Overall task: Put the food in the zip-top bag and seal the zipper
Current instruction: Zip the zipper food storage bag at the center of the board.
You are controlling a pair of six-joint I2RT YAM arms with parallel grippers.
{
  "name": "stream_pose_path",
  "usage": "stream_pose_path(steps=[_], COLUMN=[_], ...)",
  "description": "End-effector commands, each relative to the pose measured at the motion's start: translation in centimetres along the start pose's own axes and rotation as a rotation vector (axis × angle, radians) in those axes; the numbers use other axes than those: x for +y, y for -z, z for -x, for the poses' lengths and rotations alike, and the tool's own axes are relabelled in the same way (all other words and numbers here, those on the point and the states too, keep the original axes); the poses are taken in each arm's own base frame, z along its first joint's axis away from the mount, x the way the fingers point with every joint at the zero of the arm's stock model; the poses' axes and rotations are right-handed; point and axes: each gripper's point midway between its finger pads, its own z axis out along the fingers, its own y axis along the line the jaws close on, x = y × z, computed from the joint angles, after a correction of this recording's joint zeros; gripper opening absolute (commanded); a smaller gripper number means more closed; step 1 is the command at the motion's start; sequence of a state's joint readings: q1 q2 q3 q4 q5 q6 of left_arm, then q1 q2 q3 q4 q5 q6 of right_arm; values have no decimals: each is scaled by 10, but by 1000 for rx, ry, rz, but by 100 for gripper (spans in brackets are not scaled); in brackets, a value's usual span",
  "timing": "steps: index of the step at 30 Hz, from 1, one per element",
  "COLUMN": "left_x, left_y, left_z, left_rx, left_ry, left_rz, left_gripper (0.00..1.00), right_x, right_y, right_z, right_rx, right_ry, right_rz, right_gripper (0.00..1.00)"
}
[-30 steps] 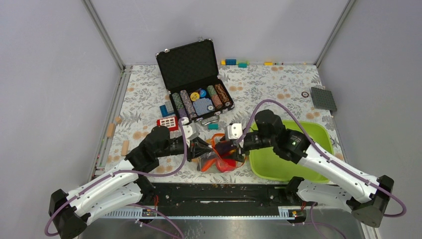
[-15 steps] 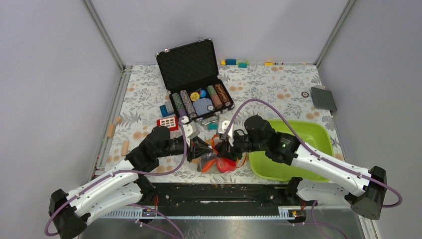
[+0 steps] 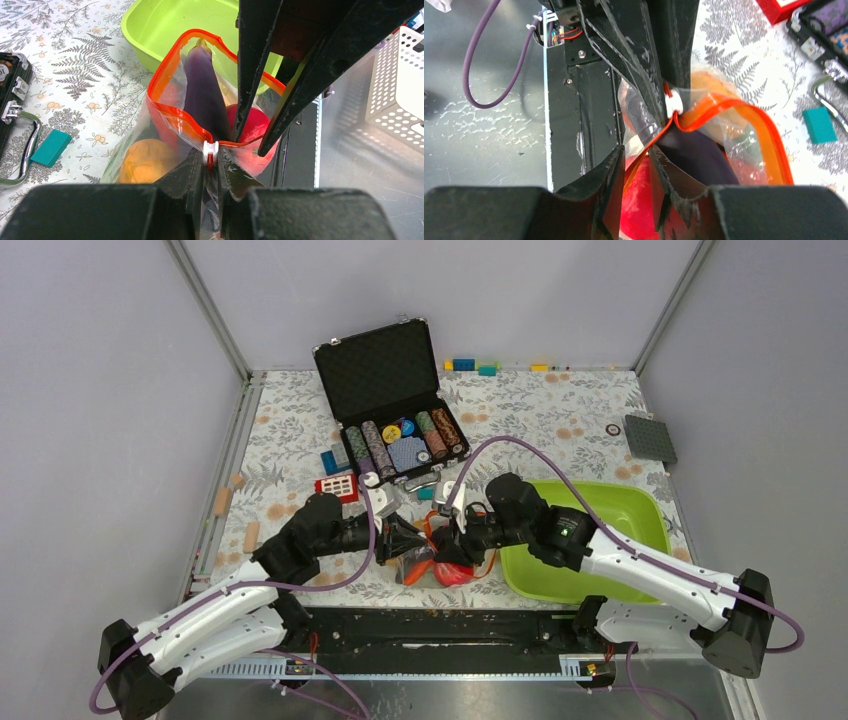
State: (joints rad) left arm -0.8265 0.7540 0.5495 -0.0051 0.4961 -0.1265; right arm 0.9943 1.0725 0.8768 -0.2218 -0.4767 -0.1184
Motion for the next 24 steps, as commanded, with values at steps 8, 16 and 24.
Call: stream_pose_path(steps=[8,16,24], left_x=[-6,-20,-25], left_y=[0,8,29], left_z=[42,35,21], left_rx=[-142,-133,-199], left_ry=[-48,-78,-147], left_rz=[-15,-77,-65], left_gripper=[0,99,99], right_x=[0,3,1], right_y=[10,9,9], right_z=[-22,31,40], right_rx=[112,-89,-154], right_ry=[-118,-156,-224], right_rz=[-81,-78,-96], right_gripper=[24,0,0])
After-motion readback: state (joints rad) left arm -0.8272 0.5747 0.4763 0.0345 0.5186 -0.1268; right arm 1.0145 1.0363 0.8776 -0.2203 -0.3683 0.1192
